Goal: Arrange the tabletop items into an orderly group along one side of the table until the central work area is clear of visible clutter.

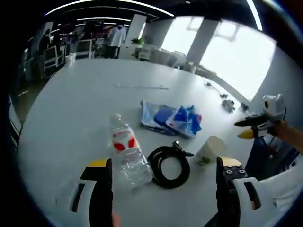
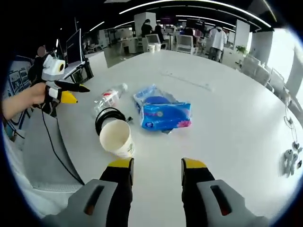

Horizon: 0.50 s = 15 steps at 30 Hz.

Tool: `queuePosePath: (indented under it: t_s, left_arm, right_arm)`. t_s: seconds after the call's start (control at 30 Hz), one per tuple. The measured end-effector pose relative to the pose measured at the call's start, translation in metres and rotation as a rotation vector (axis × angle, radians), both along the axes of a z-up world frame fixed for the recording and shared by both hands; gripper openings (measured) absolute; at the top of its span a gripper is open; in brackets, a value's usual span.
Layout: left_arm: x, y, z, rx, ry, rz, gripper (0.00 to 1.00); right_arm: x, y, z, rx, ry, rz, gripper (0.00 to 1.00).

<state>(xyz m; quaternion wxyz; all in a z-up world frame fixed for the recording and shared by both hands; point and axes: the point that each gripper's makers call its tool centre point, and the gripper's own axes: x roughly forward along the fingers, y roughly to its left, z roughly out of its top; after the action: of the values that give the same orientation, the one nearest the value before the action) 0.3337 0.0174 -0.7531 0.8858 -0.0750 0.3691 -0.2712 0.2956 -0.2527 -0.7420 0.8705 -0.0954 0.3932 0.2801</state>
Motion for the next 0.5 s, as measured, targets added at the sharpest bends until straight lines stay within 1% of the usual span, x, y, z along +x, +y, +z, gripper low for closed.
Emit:
queuePosePath:
  t_s: [0.13,0.2,0.3,0.4,0.5]
  left_arm:
    - [0.017,0.002,-0.011,0.038,0.033,0.021,0.85]
    - [0.023,0.004,-0.017,0.062,0.058,0.034,0.83]
    - [0.038,0.006,-0.022,0.069,0.072,0.065,0.82]
    - [0.042,0.003,-0.024,0.068,0.096,0.084,0.81]
    - [0.042,0.001,-0.03,0.091,0.114,0.08,0.8]
  right_arm:
    - [0.0,-0.001,0.0,0.007,-0.001,-0.011,0.37]
    - [0.001,-0.001,0.001,0.009,-0.002,-0.013,0.37]
    - [0.004,0.0,0.005,0.017,-0.009,-0.021,0.37]
    - [0.01,0.003,0.008,0.024,-0.014,-0.026,0.37]
    - [0.018,0.008,0.01,0.042,-0.019,-0.032,0.37]
